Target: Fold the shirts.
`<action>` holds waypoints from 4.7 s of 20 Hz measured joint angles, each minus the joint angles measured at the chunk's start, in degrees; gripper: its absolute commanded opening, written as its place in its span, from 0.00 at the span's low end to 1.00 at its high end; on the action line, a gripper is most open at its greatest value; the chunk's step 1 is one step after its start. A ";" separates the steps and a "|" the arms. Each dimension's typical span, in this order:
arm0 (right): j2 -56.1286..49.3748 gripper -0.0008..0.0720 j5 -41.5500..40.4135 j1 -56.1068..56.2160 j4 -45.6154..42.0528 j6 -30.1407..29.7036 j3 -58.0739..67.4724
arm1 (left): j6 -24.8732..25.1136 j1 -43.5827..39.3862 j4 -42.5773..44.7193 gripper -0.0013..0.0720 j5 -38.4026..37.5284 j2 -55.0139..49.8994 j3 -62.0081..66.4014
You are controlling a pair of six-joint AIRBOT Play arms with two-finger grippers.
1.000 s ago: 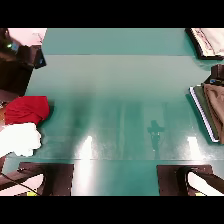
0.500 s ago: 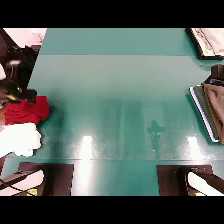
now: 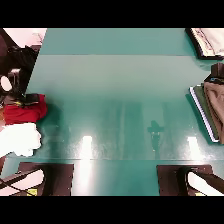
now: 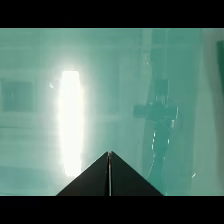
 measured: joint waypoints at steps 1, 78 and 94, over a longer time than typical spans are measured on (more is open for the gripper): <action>0.00 0.04 -0.07 0.00 0.00 0.00 0.00 | 0.70 -0.33 -0.87 0.05 -0.39 -0.02 2.43; -19.26 0.80 -34.14 41.09 19.50 1.33 -20.92 | 34.14 -11.54 -42.60 0.05 -12.46 -4.85 16.76; -17.53 0.03 -27.06 40.76 -4.48 6.10 -9.42 | 32.11 -11.54 -41.83 0.05 -13.35 -4.66 25.18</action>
